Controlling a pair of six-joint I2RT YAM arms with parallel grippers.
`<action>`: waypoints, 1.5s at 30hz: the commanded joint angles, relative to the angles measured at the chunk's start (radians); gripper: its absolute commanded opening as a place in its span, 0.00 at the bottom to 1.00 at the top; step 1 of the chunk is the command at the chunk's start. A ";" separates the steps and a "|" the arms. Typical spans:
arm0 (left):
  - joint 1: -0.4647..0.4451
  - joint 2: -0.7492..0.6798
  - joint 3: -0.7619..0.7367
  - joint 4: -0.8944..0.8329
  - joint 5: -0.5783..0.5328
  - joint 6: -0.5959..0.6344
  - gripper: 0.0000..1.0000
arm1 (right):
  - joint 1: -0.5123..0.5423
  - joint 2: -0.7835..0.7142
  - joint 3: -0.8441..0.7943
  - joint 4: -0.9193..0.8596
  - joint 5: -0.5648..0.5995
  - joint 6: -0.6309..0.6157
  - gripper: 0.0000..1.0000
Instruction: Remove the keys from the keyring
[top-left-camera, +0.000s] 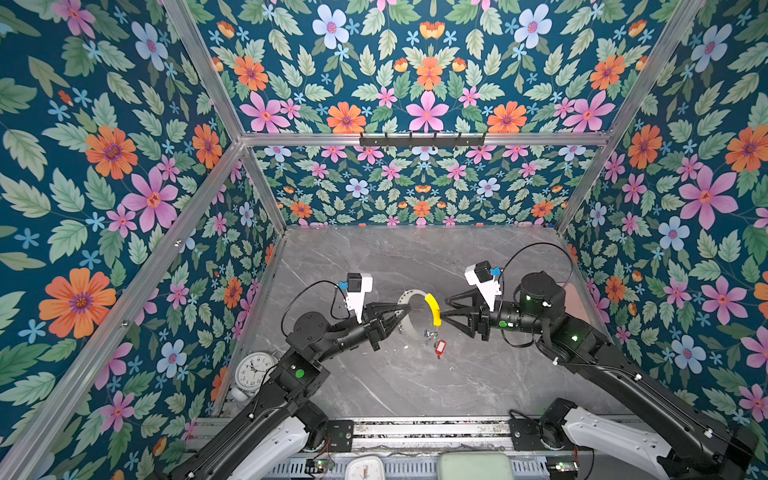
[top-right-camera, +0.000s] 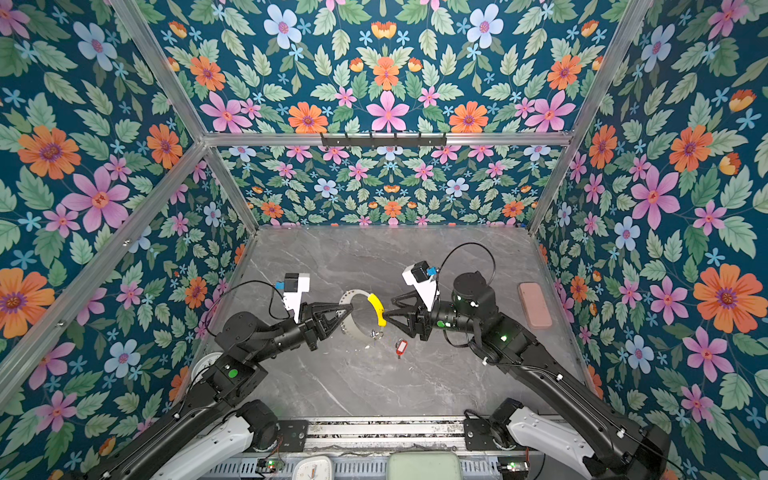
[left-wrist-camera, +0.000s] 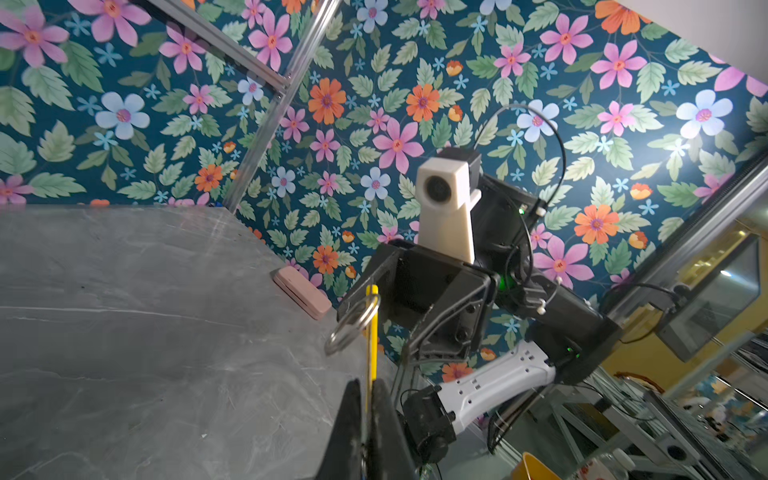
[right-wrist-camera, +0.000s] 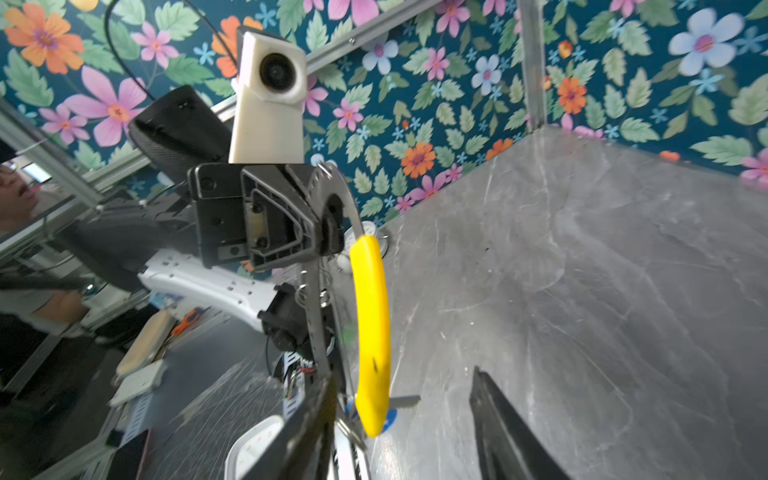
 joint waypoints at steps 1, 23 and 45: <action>0.000 -0.001 0.030 0.015 -0.065 0.035 0.00 | 0.014 -0.007 -0.004 0.065 0.094 0.038 0.54; -0.059 0.148 0.165 -0.324 -0.332 0.407 0.00 | 0.107 0.108 0.129 -0.019 0.422 0.286 0.61; -0.532 0.357 0.174 -0.189 -1.177 0.792 0.00 | 0.114 0.251 0.153 -0.016 0.402 0.759 0.63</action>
